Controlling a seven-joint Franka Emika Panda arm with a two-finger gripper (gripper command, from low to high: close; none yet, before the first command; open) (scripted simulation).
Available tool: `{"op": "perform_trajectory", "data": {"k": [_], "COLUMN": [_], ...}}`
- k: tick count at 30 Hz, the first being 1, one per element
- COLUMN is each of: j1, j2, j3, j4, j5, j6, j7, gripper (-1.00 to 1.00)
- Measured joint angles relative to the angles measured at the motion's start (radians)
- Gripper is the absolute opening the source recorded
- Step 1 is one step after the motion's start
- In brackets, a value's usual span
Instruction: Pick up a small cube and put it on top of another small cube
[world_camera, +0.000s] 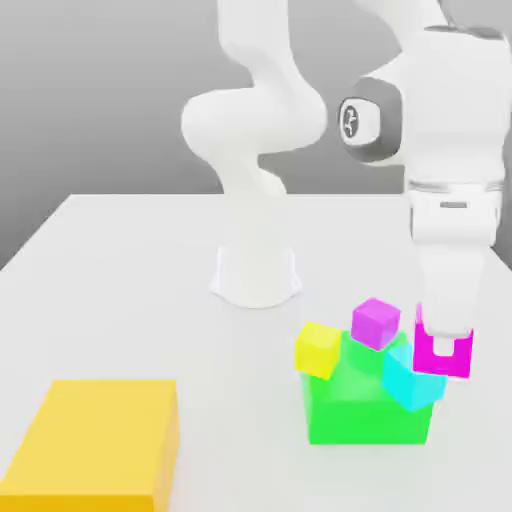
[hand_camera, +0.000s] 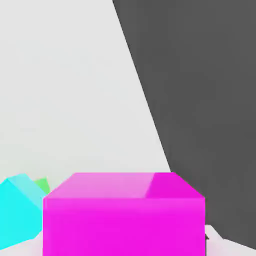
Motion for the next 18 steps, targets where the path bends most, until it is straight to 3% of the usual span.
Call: {"op": "perform_trajectory", "data": {"k": [9,15,16,18], "j1": [-0.109,-0.113,-0.114,-0.114], "j2": [-0.306,-0.150,-0.131,-0.131], "j3": [-0.006,0.008,0.009,0.009], "j4": [-0.241,-0.318,-0.323,-0.323], "j5": [0.035,0.051,0.051,0.051], "j6": [-0.207,-0.002,0.023,0.023], "j7": [0.231,0.241,0.241,0.241], "gripper": [-1.00,-1.00,1.00,1.00]}}
